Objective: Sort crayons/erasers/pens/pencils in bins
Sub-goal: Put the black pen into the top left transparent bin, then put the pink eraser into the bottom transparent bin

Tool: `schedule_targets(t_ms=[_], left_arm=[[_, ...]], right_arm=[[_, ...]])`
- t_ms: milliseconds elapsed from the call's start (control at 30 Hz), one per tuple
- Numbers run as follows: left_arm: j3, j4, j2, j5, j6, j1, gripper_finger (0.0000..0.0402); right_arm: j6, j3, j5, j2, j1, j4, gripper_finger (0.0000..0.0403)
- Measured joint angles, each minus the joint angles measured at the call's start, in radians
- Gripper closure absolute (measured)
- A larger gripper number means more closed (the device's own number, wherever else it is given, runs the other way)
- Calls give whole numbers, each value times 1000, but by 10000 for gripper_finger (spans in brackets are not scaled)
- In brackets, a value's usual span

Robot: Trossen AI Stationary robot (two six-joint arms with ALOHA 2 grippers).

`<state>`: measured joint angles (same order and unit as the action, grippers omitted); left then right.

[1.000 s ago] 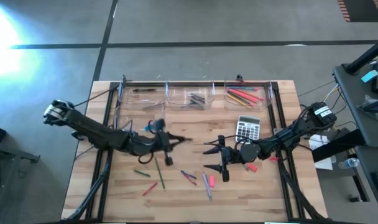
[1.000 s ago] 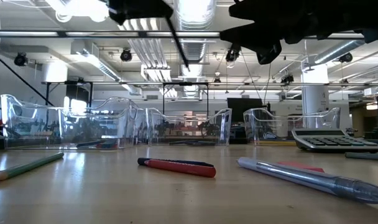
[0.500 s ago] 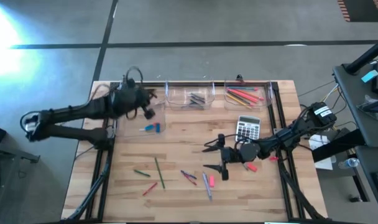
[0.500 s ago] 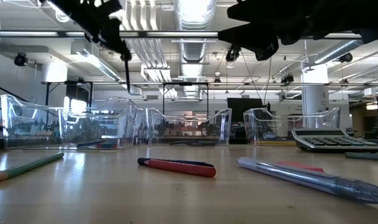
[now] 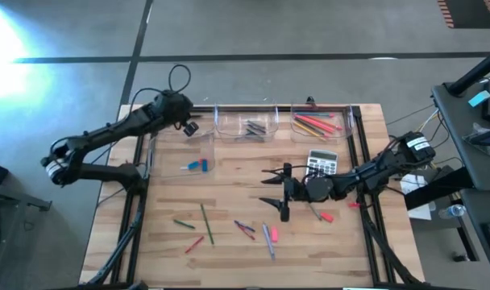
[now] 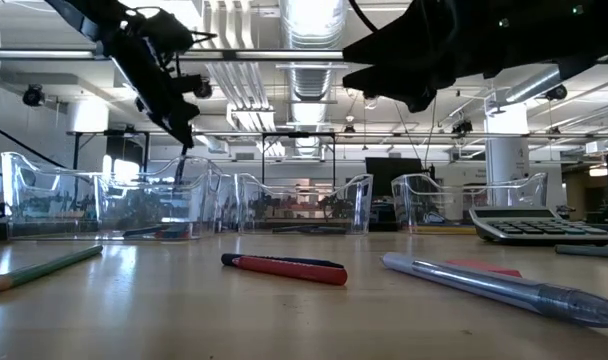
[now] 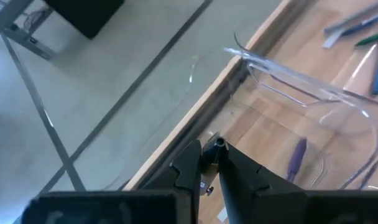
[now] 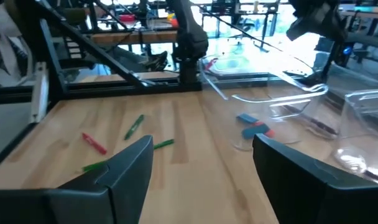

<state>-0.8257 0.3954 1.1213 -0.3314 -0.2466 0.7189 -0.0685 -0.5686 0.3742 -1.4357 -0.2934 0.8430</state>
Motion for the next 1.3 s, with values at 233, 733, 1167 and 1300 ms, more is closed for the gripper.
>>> schedule_targets(t_ms=[233,733,1167,1300], left_arm=[[-7,-34,87,-22,37,0,350],[-18,8,-66,-19,96,-5,149],[27,-65,-395,383,362,-244,144],[126,-253,-428,351,418,-468,171]], right_arm=[[-3,0,0,0,29,-1,142],[-36,0,-2,-1,28,-68,142],[-36,0,4,-1,32,-68,142],[-39,0,4,-1,32,-62,142]])
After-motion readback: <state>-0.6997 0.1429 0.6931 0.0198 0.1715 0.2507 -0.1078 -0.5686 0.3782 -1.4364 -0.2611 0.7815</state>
